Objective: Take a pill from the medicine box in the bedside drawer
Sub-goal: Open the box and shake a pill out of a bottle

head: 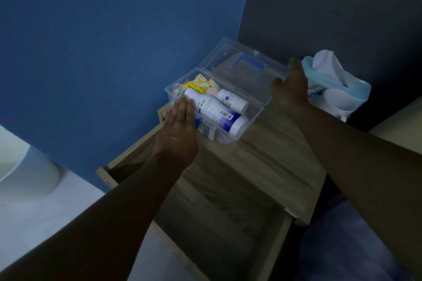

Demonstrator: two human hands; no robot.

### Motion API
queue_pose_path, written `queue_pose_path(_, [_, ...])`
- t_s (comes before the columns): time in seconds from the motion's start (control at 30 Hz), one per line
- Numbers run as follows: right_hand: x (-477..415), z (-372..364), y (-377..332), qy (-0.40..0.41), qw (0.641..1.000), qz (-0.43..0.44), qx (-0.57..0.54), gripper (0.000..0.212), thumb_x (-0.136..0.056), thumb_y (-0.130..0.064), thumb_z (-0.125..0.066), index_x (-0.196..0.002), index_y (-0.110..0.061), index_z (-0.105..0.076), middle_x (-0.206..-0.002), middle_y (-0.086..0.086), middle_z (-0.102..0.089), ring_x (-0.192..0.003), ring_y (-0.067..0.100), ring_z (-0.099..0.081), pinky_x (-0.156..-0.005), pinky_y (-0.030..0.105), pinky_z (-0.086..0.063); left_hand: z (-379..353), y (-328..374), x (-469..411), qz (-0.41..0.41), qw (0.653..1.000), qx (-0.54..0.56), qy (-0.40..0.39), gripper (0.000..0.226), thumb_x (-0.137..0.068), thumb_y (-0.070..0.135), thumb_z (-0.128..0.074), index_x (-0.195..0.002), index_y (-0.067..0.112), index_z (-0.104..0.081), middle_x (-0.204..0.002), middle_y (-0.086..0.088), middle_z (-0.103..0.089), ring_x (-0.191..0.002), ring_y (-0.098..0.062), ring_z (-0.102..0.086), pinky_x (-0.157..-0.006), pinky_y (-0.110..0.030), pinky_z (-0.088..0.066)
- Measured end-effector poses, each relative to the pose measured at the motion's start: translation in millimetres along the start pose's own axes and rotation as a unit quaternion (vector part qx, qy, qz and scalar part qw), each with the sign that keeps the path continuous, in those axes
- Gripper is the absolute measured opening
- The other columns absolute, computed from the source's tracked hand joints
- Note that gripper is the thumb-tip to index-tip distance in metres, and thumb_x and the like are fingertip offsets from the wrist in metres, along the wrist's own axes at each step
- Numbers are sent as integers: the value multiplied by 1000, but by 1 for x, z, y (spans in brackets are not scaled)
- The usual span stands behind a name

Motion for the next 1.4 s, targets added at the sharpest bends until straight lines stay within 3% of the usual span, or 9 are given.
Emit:
queue_pose_path(0.07, [6,1,-14,15,999,49,-11,65,-90,-5,-51,-152,-5,-28,-162,15,-21,-149,28,-21,-113,19,-15,0,0,0,-1,1000,-2,-1,86,-88,6,-48,-155,9,7,-165,-12,11,-152,-26,10,-115,-34,10])
queue_pose_path(0.13, [15,0,-38,11,992,124,-16,61,-91,-6,-51,-150,-8,-35,-158,14,-30,-146,26,-30,-107,16,-18,0,0,0,-1,1000,1,-2,87,-88,5,-48,-155,9,6,-165,-12,11,-152,-26,10,-115,-34,10])
queue_pose_path(0.23, [25,-14,-76,-74,965,253,-18,46,-90,-5,-52,-136,-6,-54,-138,15,-58,-127,27,-54,-104,21,-35,1,-1,1,-4,1000,11,-5,87,-86,3,-47,-155,9,6,-165,-12,11,-151,-26,10,-117,-36,7])
queue_pose_path(0.33, [32,-36,-99,-169,929,329,22,38,-90,-5,-57,-127,-7,-65,-128,11,-66,-119,24,-60,-102,31,-46,0,-2,2,-13,1000,2,-6,87,-87,4,-47,-155,8,7,-165,-13,10,-152,-28,9,-124,-41,1])
queue_pose_path(0.53, [25,-69,-100,-284,905,292,125,34,-87,-34,-69,-120,-22,-70,-130,5,-63,-117,20,-60,-104,36,-46,1,-1,1,-16,1000,-3,-6,87,-88,5,-46,-154,8,10,-164,-14,12,-151,-29,10,-119,-37,7])
queue_pose_path(0.77, [22,-75,-105,-316,887,318,107,23,-89,-23,-70,-106,-10,-77,-112,10,-73,-106,23,-65,-94,41,-52,2,0,1,-24,1000,-1,-1,84,-90,8,-44,-154,5,10,-164,-16,12,-152,-29,10,-119,-36,7])
queue_pose_path(1.0, [23,-76,-104,-278,901,321,83,29,-86,-17,-69,-115,-10,-72,-115,9,-71,-110,22,-63,-94,31,-49,-1,-2,1,-18,1000,12,-15,87,-88,6,-48,-154,5,9,-164,-16,10,-152,-29,9,-124,-40,-1])
queue_pose_path(1.2, [34,-48,-97,-217,924,313,37,38,-79,-15,-75,-116,-9,-71,-105,10,-70,-88,12,-60,-78,24,-46,4,-1,-1,3,999,36,-27,89,-88,6,-51,-155,9,8,-165,-11,11,-152,-27,10,-116,-33,8])
queue_pose_path(1.4, [60,10,-84,-171,938,300,-14,31,-75,-17,-76,-106,-9,-75,-99,8,-70,-85,22,-68,-83,42,-56,18,15,-6,7,998,11,-60,77,-92,21,-50,-156,11,-7,-165,-14,-2,-152,-31,-2,-122,-44,-3])
Point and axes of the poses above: each hand's wrist, its own x-axis away from the middle knuckle, its own z-axis out of the back of the hand, y = z × x, the point moved 4 cm from there along -x, towards the middle knuckle
